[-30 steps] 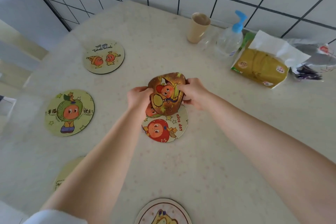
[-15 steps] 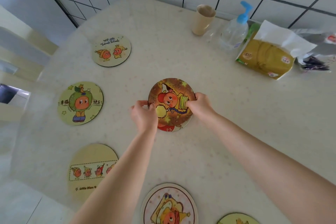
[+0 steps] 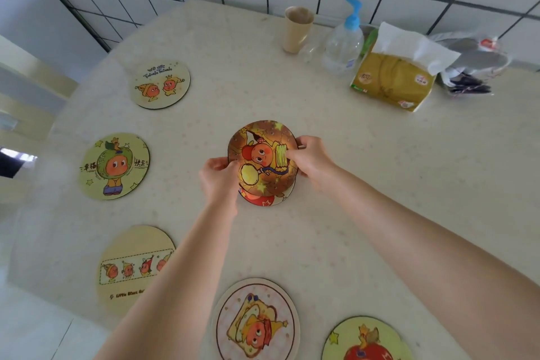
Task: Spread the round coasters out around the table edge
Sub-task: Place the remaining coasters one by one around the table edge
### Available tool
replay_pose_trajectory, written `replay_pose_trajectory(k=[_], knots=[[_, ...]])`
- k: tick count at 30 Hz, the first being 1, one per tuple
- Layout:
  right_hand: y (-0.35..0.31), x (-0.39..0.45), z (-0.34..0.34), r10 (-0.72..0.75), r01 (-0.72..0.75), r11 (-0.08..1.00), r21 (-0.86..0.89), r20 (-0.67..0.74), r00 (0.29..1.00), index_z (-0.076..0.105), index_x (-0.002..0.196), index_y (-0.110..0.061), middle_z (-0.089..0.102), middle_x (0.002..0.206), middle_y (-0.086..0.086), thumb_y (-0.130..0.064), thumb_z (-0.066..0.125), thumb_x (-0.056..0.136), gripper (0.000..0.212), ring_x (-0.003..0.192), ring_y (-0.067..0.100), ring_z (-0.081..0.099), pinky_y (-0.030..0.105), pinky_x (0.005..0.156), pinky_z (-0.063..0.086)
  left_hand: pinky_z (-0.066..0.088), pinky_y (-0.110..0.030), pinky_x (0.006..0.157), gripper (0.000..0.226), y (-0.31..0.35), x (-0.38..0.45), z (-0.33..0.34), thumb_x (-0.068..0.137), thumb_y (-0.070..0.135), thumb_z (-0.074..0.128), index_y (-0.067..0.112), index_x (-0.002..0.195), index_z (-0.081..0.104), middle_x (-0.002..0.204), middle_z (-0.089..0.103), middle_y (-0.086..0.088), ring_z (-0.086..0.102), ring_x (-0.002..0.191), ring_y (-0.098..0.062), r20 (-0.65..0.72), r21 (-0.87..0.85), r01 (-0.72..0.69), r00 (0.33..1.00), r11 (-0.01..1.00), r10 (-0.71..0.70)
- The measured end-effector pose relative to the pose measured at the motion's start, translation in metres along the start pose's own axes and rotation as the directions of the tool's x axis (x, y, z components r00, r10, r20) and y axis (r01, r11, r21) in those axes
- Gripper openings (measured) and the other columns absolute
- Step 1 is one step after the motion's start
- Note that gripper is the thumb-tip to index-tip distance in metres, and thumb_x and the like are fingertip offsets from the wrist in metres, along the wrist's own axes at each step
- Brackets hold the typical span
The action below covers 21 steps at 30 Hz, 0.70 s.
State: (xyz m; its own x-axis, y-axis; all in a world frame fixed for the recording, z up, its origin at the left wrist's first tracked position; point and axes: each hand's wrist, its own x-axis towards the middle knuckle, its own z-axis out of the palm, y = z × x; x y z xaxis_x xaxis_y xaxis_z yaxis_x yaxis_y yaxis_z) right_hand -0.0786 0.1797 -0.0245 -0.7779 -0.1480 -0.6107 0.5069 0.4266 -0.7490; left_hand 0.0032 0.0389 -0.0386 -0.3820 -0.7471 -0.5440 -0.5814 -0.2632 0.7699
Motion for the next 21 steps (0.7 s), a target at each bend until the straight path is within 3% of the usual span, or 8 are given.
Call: replay_pose_trajectory(k=[4,10,13,19,21], knots=[[0.013,-0.023,-0.043,-0.034,0.034,0.999,0.002,-0.011,0.999,0.062,0.093,-0.013,0.062,0.085,0.007,-0.006,0.060,0.083,0.012,0.067,0.016,0.057,0.024,0.055,0.044,0.053,-0.028,0.063,0.014,-0.004,-0.037,0.012,0.082,0.016,0.067,0.025,0.077,0.058,0.081,0.066,0.001,0.064,0.075,-0.018,0.075,-0.025,-0.050,0.996,0.998,0.052],[0.059,-0.065,-0.132,-0.043,0.045,0.999,0.018,-0.092,0.995,0.062,0.106,0.007,0.058,0.085,0.014,0.000,0.057,0.084,0.024,0.076,0.022,0.054,0.033,0.068,0.042,0.055,-0.037,0.074,0.011,-0.028,-0.123,0.054,0.083,0.013,0.067,0.018,0.082,0.057,0.088,0.067,-0.008,0.064,0.078,-0.022,0.222,0.004,-0.098,0.970,0.995,0.094],[0.102,-0.097,-0.186,-0.041,0.046,0.999,0.030,-0.142,0.989,0.064,0.099,0.005,0.058,0.083,0.012,-0.002,0.056,0.084,0.018,0.075,0.022,0.052,0.032,0.070,0.041,0.056,-0.036,0.073,0.010,-0.055,-0.181,0.076,0.084,0.014,0.067,0.012,0.092,0.061,0.090,0.067,-0.008,0.064,0.078,-0.021,0.274,0.041,-0.130,0.955,0.991,0.114],[0.205,-0.159,-0.290,0.018,-0.001,0.990,0.142,-0.119,0.993,0.064,0.088,-0.011,0.063,0.089,0.011,-0.005,0.056,0.085,0.010,0.079,0.022,0.061,0.035,0.070,0.055,0.054,-0.029,0.059,0.010,-0.133,-0.298,0.122,0.084,0.015,0.069,0.016,0.084,0.060,0.084,0.067,-0.003,0.063,0.071,-0.014,0.303,0.085,-0.132,0.948,0.988,0.100],[0.236,-0.180,-0.330,0.020,0.000,0.989,0.147,-0.134,0.991,0.064,0.082,-0.014,0.065,0.089,0.012,-0.007,0.057,0.086,0.010,0.081,0.023,0.063,0.038,0.069,0.056,0.057,-0.034,0.065,0.008,-0.158,-0.337,0.144,0.085,0.015,0.069,0.015,0.085,0.060,0.086,0.068,-0.006,0.063,0.073,-0.017,0.335,0.109,-0.103,0.940,0.989,0.061]])
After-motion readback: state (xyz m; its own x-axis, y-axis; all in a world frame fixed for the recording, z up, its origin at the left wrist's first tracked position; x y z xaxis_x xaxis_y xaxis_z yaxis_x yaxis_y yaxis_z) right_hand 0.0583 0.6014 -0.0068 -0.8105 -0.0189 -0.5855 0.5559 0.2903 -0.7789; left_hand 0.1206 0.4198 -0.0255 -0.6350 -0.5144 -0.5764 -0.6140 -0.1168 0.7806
